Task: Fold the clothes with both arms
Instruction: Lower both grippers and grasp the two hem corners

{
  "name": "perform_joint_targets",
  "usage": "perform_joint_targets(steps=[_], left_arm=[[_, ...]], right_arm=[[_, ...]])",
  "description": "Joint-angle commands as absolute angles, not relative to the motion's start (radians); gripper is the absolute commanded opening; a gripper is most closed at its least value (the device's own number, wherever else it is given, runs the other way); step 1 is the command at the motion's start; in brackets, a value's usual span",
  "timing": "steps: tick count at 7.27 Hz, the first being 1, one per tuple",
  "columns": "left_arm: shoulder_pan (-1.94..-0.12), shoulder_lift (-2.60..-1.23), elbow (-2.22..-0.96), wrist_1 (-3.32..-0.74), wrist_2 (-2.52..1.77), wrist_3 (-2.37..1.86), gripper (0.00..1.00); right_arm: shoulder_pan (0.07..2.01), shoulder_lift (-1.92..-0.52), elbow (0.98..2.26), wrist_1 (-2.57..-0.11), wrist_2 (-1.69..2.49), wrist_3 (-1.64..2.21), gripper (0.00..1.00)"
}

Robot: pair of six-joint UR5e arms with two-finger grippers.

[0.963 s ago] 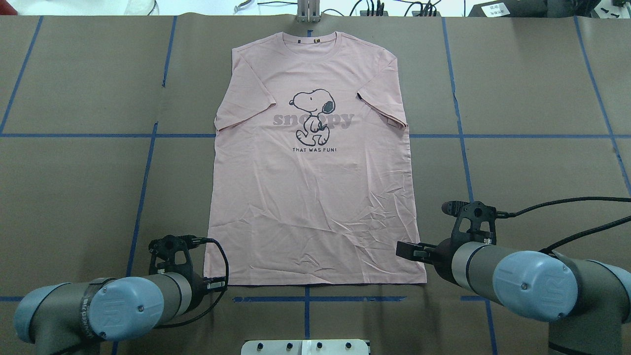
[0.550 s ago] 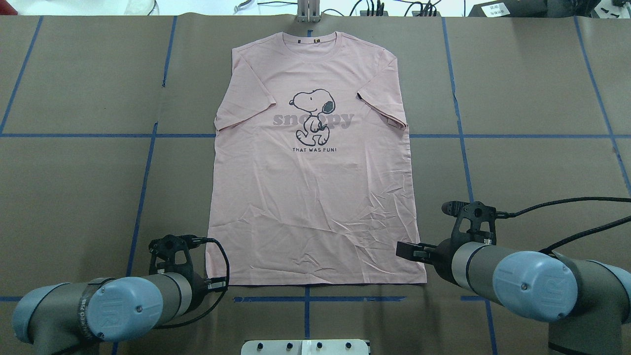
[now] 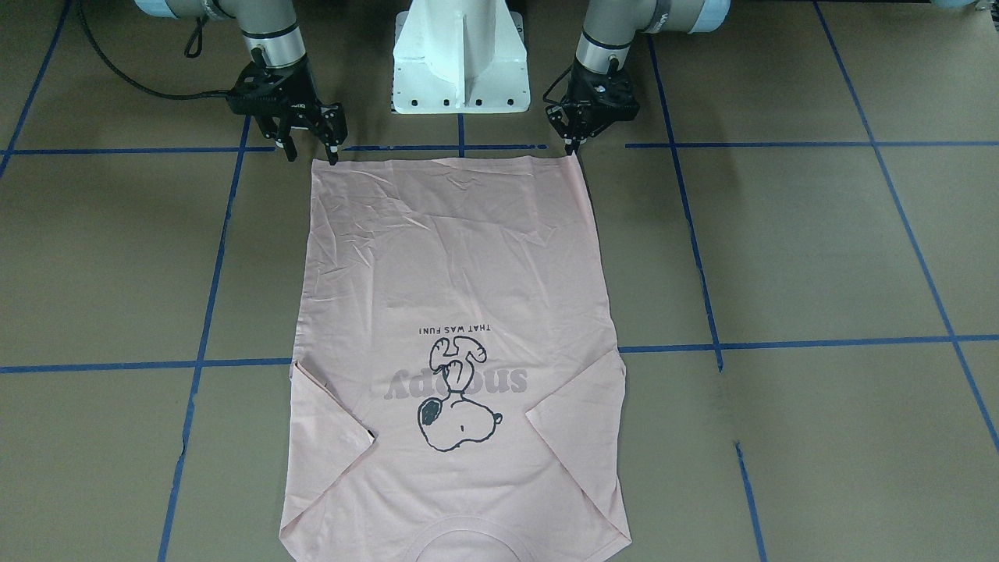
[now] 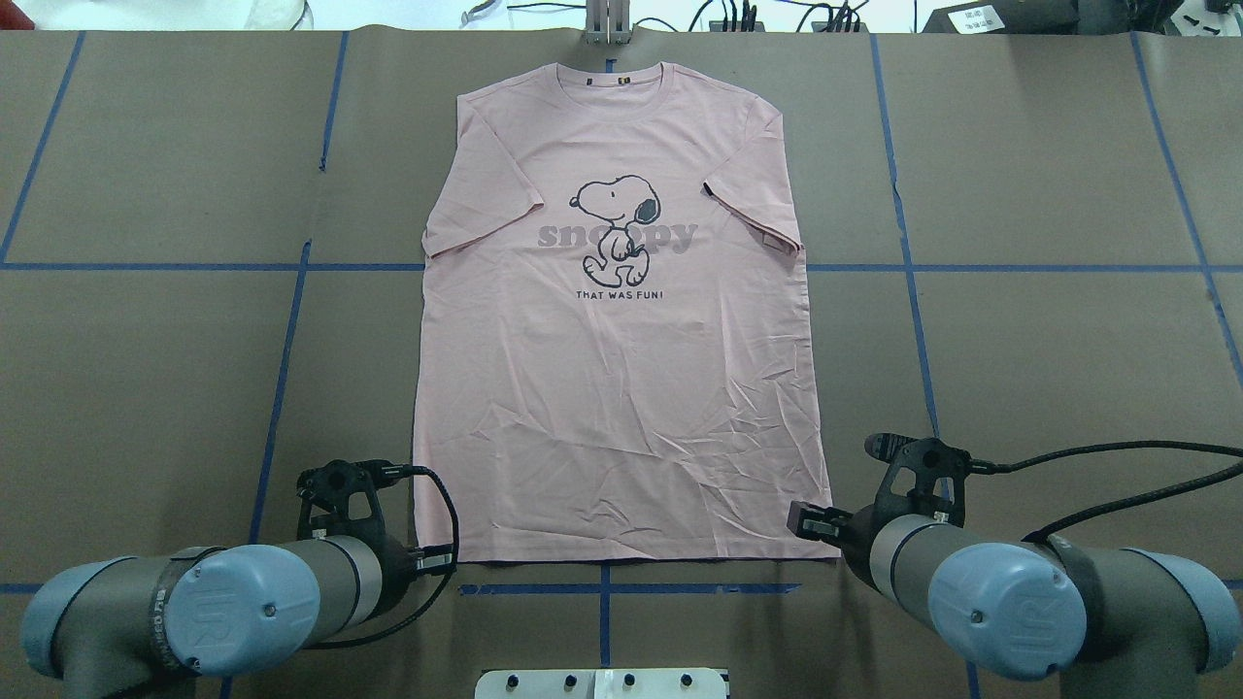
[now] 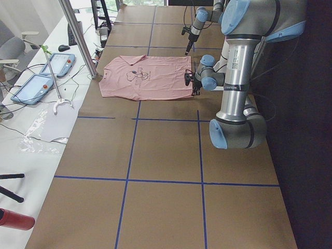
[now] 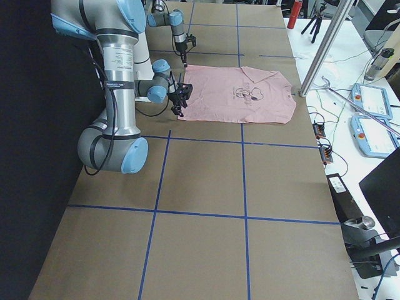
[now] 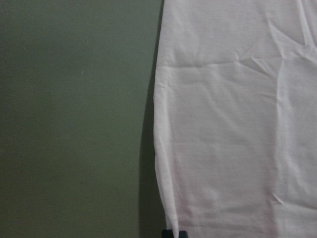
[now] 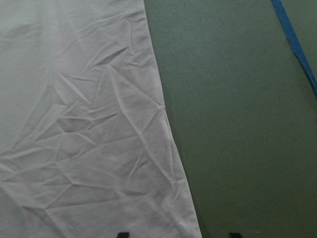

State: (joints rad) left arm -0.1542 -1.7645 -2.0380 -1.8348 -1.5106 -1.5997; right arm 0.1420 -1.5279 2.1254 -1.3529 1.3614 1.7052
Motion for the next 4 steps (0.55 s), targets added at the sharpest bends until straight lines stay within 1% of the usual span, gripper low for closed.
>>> perform_joint_targets(steps=[1, 4], left_arm=[[-0.153, -1.788, -2.042, -1.835, -1.513, -1.6, 0.0], [-0.153, -1.795, -2.042, -1.835, -1.514, -1.6, 0.0]], right_arm=[[0.11, -1.526, 2.08, -1.356, 1.325, 1.735, 0.65], [0.098, -1.532, 2.08, -1.356, 1.325, 1.735, 0.65]])
